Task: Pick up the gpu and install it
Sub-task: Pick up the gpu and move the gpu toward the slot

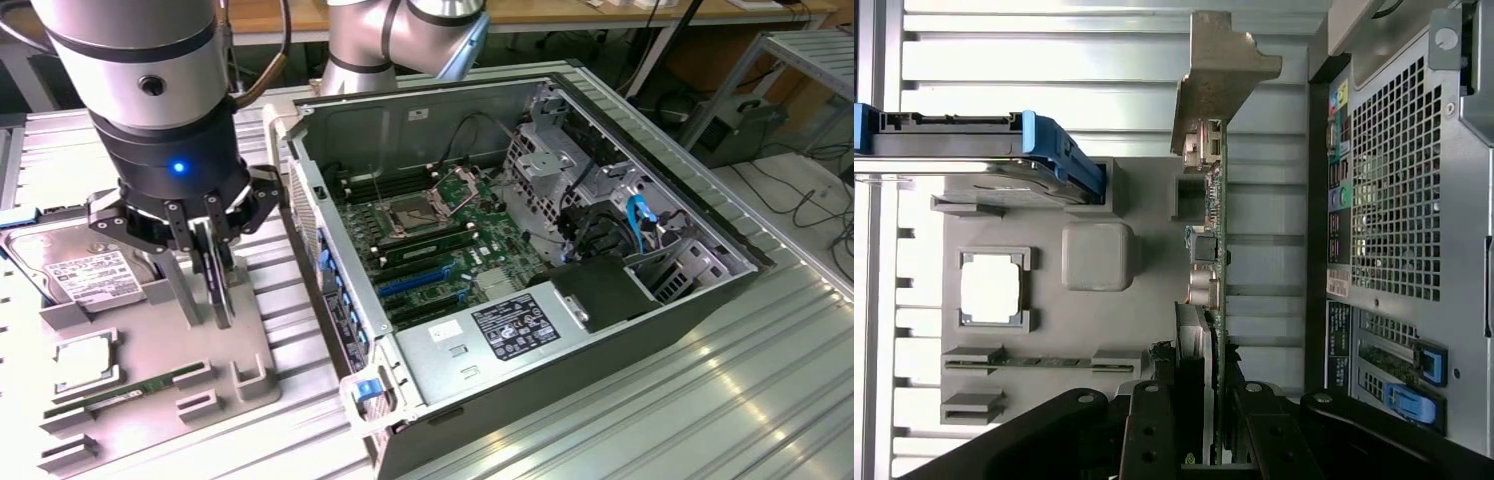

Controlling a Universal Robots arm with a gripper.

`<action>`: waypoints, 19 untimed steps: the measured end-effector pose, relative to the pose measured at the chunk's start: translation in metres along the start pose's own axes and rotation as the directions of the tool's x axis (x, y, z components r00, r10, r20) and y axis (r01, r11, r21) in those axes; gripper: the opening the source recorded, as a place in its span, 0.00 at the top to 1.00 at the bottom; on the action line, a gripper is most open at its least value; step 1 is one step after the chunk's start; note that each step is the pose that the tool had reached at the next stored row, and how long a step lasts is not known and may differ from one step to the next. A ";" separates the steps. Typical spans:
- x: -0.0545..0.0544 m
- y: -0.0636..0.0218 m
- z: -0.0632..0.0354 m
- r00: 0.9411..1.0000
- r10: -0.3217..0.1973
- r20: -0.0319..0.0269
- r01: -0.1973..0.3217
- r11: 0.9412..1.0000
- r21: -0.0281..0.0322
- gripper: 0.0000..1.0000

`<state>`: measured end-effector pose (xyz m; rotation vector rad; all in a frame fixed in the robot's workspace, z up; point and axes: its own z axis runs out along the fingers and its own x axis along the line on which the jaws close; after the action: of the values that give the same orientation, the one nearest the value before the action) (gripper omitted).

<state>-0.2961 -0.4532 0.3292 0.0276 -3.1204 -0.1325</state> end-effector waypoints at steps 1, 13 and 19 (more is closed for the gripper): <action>0.000 0.0000 -0.0011 1.000 0.000 0.000 0.000 1.000 -0.001 0.73; 0.000 0.0010 -0.0133 1.000 0.000 0.000 0.000 1.000 -0.002 0.73; 0.000 0.0014 -0.0186 1.000 0.000 0.000 0.000 1.000 -0.002 0.73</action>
<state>-0.2961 -0.4534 0.3479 0.0278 -3.1202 -0.1360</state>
